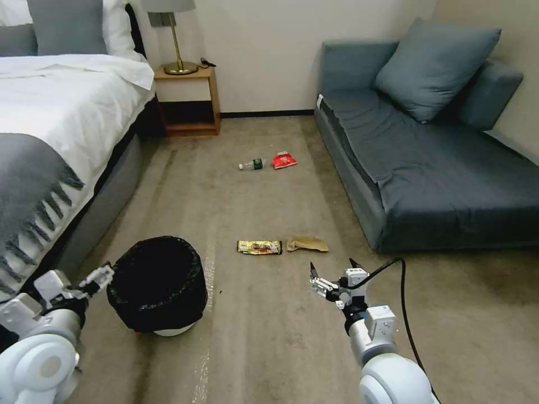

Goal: Pick up the trash bin, then pick up the garbage on the floor and place it into the trash bin.

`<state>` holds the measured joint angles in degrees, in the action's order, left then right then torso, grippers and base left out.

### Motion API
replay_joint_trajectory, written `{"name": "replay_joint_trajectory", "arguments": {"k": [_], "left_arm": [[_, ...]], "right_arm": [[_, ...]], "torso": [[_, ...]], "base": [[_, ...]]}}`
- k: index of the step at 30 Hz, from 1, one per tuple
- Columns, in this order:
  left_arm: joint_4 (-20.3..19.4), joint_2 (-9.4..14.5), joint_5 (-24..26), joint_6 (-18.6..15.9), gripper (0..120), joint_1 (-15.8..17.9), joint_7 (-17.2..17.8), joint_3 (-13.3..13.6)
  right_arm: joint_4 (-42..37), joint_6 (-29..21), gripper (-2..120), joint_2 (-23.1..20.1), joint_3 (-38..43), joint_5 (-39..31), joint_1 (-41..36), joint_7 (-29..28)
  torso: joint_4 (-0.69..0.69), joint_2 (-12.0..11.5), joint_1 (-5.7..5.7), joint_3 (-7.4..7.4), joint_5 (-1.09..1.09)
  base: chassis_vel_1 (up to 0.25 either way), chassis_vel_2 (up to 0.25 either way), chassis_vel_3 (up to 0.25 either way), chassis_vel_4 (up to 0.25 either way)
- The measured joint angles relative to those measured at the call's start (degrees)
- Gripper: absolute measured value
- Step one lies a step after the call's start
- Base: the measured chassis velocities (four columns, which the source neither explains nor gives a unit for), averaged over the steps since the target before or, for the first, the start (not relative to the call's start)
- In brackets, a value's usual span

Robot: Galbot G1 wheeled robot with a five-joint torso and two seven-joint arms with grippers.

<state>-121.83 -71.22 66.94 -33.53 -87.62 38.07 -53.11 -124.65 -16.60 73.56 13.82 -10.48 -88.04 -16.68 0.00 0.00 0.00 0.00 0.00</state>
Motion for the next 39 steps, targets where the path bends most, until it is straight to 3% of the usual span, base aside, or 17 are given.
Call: {"name": "replay_joint_trajectory", "arguments": {"k": [5,11,23,27,29,30,32,34,39], "left_arm": [[3.62,-0.41,6.24,-2.1,100,4.15,2.92,0.71],[7.6,-1.03,9.7,-3.72,98,7.65,5.49,1.29],[13.72,-2.16,10.26,-4.99,93,11.14,6.55,1.46],[14.68,-2.26,10.38,-6.1,79,11.73,6.79,1.62],[14.9,-2.28,10.41,-6.34,79,11.75,6.81,1.62],[15.97,-2.41,10.42,-6.95,71,11.81,6.82,1.6],[17.78,-2.65,10.14,-7.15,65,12.13,6.64,1.37],[19.96,-2.94,8.98,-6.79,56,12.54,5.83,1.2],[20.7,-3.31,5.21,-4.95,36,11.79,2.9,1.15]], "right_arm": [[0.1,-0.25,100,-0.06,0.89,-0.43,0.29,0.03],[0.22,-0.62,100,-0.26,2.0,-1.02,0.46,0.02],[0.44,-1.07,100,-0.44,2.74,-2.03,1.04,-0.16],[0.34,-1.23,100,-0.41,2.5,-2.28,0.91,-0.26],[0.29,-1.23,100,-0.41,2.47,-2.36,0.84,-0.26],[0.18,-1.24,100,-0.39,2.37,-2.61,0.73,-0.27],[0.07,-1.47,100,-0.37,2.2,-3.07,0.68,-0.3],[-0.12,-1.89,100,-0.34,1.96,-3.46,0.88,-0.34],[-0.5,-2.35,100,-0.75,1.96,-4.36,1.55,-1.04]], "torso": [[0.0,0.0,0.0,0.0,0.0],[-0.01,0.0,0.0,0.0,0.01],[0.0,0.0,0.0,0.0,0.0],[0.0,0.0,0.0,0.0,0.01],[-0.01,0.0,0.0,0.0,0.01],[0.0,0.0,0.0,0.0,0.01],[0.03,0.01,0.0,-0.01,0.06],[0.05,0.02,-0.01,-0.04,0.25],[0.03,0.03,-0.01,-0.04,0.17]], "base": [[0.0,0.0,0.0,0.0],[0.0,0.0,0.0,0.0],[0.0,0.0,0.0,0.0],[0.0,0.0,0.0,0.0],[0.0,0.0,0.0,0.0],[0.0,0.0,0.0,0.0],[0.0,0.0,0.0,0.0],[0.0,0.0,0.0,0.0],[0.0,0.0,0.0,0.0]]}}
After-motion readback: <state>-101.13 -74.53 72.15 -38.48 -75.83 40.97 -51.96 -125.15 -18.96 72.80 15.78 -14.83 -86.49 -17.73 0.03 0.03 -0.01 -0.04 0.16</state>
